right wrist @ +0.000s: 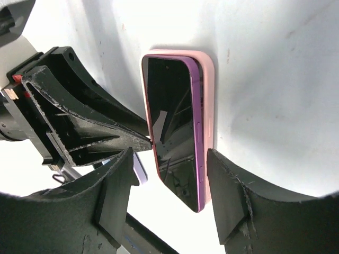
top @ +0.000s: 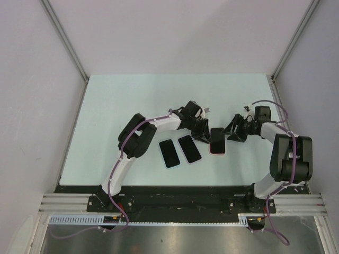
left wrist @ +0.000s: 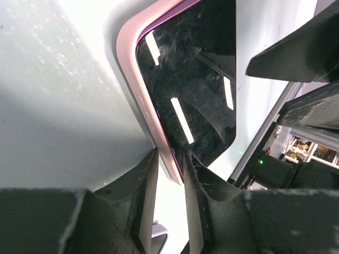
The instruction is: Put the phone into the phone case
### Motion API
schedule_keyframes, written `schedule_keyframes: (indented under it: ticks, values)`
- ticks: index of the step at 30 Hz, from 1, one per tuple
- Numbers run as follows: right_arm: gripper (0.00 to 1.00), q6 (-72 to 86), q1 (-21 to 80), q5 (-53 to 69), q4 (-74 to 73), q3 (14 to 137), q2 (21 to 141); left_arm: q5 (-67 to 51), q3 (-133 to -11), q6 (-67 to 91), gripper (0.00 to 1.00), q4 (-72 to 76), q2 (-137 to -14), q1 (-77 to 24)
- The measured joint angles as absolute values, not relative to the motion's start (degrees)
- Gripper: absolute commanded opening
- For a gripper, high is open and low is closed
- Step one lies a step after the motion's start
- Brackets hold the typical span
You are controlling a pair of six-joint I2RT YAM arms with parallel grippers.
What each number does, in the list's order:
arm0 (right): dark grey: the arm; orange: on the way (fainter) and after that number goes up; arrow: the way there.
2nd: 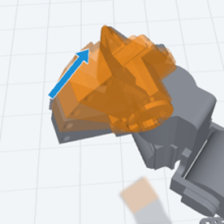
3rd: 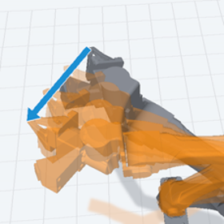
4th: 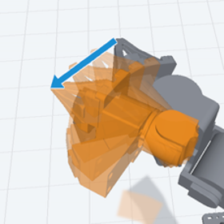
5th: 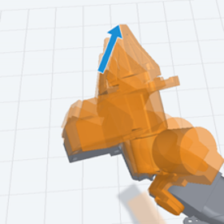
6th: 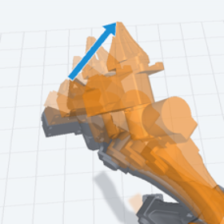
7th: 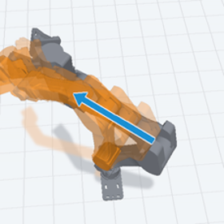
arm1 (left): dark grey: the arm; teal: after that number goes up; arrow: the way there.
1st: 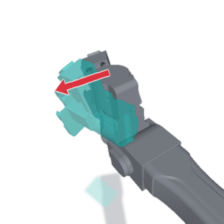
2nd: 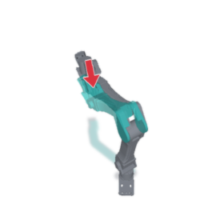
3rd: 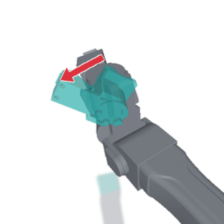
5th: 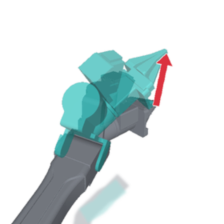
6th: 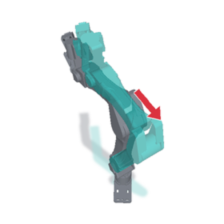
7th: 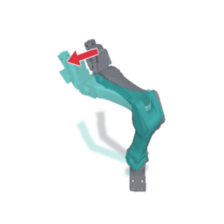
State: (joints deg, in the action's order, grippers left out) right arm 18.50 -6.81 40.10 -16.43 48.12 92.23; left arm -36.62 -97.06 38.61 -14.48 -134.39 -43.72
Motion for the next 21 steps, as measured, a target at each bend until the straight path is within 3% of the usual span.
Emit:
schedule_keyframes:
  ticks: [21]
  values:
    - [0.65, 20.6, -4.0, 38.8, -14.2, 47.1, 96.0, -36.9, -97.1, 39.5, 0.33, -14.5, -134.4, -43.7]
